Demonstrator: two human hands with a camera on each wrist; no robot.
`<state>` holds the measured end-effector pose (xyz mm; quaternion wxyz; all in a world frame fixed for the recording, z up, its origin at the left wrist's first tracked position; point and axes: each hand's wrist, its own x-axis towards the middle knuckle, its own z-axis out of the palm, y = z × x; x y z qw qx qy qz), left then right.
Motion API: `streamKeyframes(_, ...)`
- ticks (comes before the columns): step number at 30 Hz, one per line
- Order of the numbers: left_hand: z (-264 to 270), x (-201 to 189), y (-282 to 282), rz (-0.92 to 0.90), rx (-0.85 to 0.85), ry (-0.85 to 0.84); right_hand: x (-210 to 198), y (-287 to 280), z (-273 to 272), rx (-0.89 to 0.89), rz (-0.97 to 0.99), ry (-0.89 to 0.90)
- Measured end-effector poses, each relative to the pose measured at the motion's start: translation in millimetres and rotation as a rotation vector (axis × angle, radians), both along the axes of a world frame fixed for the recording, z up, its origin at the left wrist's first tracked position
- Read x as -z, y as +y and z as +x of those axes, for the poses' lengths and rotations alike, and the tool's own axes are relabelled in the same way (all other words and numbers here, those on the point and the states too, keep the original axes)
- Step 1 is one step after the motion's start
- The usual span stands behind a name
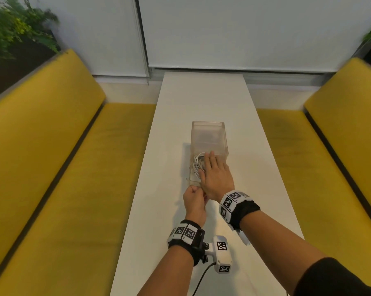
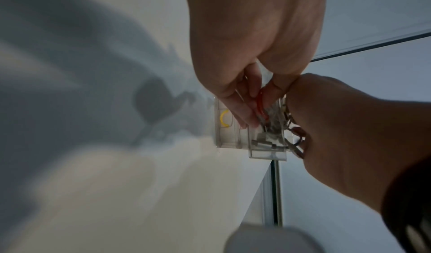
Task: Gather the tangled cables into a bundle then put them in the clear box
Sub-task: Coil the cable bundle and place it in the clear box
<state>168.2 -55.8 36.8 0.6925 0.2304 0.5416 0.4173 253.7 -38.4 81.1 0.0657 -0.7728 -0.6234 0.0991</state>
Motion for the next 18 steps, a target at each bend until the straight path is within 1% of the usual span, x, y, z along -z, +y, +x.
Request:
streamKeyframes(3, 1, 1, 3, 0.002, 0.005, -0.021, 8, -1, 12, -0.154, 0.005, 0.012)
streamKeyframes(5, 2, 2, 4, 0.001, 0.009, -0.046, 10, -4, 20, -0.199, -0.024, -0.016)
streamKeyframes(8, 3, 3, 5, -0.007, 0.002, -0.074, 4, -6, 29, -0.274, -0.084, -0.109)
streamKeyframes(12, 3, 2, 6, 0.007, -0.016, -0.114, -2, -8, 36, -0.334, -0.091, -0.163)
streamKeyframes(14, 3, 0, 7, 0.013, -0.031, -0.156, -4, -11, 41, -0.377, -0.051, -0.143)
streamKeyframes(16, 5, -1, 8, 0.014, -0.047, -0.187, -5, -13, 44, -0.375, 0.022, -0.076)
streamKeyframes(18, 6, -1, 8, 0.018, -0.051, -0.192, -2, -12, 44, -0.378, 0.036, -0.032)
